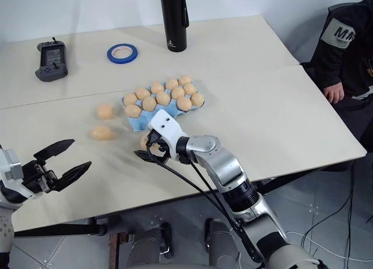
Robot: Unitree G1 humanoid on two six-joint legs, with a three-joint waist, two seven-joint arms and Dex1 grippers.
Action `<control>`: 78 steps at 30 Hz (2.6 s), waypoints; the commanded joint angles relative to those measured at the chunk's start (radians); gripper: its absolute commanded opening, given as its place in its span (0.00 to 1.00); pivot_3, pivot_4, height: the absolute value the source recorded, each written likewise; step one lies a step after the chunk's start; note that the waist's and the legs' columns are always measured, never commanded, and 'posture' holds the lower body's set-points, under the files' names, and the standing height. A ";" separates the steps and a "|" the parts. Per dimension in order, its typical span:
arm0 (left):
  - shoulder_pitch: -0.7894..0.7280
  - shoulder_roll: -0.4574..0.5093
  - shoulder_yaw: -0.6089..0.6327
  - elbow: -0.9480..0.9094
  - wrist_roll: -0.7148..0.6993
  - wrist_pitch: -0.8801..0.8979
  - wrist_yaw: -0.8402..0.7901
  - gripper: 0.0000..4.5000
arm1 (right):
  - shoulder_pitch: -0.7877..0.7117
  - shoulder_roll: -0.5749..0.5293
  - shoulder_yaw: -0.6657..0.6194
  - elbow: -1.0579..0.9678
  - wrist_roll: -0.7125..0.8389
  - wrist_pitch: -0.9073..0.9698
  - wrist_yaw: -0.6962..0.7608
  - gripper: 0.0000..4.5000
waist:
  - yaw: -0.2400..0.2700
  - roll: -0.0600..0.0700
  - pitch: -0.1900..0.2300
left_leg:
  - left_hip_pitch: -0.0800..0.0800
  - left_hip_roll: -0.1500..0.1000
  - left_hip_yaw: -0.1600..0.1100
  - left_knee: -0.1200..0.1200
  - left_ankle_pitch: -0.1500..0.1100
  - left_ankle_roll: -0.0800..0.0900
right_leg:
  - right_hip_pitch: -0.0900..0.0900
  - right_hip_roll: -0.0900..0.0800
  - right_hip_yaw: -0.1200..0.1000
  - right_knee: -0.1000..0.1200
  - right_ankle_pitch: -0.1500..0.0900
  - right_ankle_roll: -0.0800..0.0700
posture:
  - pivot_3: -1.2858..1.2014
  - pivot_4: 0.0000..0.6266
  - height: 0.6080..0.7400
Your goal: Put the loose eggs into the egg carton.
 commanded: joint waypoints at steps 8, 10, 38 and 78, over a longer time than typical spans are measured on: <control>-0.010 -0.059 -0.071 -0.120 0.022 -0.009 0.083 1.00 | 0.010 -0.136 -0.113 -0.042 0.063 -0.034 0.094 0.99 | 0.002 -0.002 -0.001 | 0.000 0.000 0.001 0.000 0.000 0.000 | 0.000 0.000 0.001 0.000 0.000 0.001 | 0.52 0.24 1.00; -0.015 -0.071 -0.107 -0.152 0.030 -0.001 0.108 1.00 | 0.036 -0.203 -0.145 -0.093 0.101 -0.017 0.151 0.99 | 0.004 -0.002 -0.001 | 0.000 -0.001 0.001 0.000 0.000 0.000 | 0.000 0.000 0.001 0.000 0.001 0.001 | 0.52 0.24 1.00; -0.262 -0.282 -0.522 -0.116 0.413 0.128 0.551 1.00 | 0.346 -0.608 -0.435 -0.160 0.239 -0.357 0.465 0.99 | 0.032 -0.002 -0.001 | 0.001 -0.002 0.002 0.009 0.000 0.003 | 0.002 0.014 0.007 -0.005 0.007 0.002 | 0.52 0.24 1.00; -0.357 0.072 -0.316 0.030 0.171 0.194 0.083 0.34 | 0.341 -0.615 -0.501 -0.099 0.262 -0.446 0.443 1.00 | 0.032 -0.002 -0.002 | 0.000 0.000 0.003 0.014 -0.001 0.004 | 0.003 0.015 0.008 -0.004 0.009 0.002 | 0.52 0.24 1.00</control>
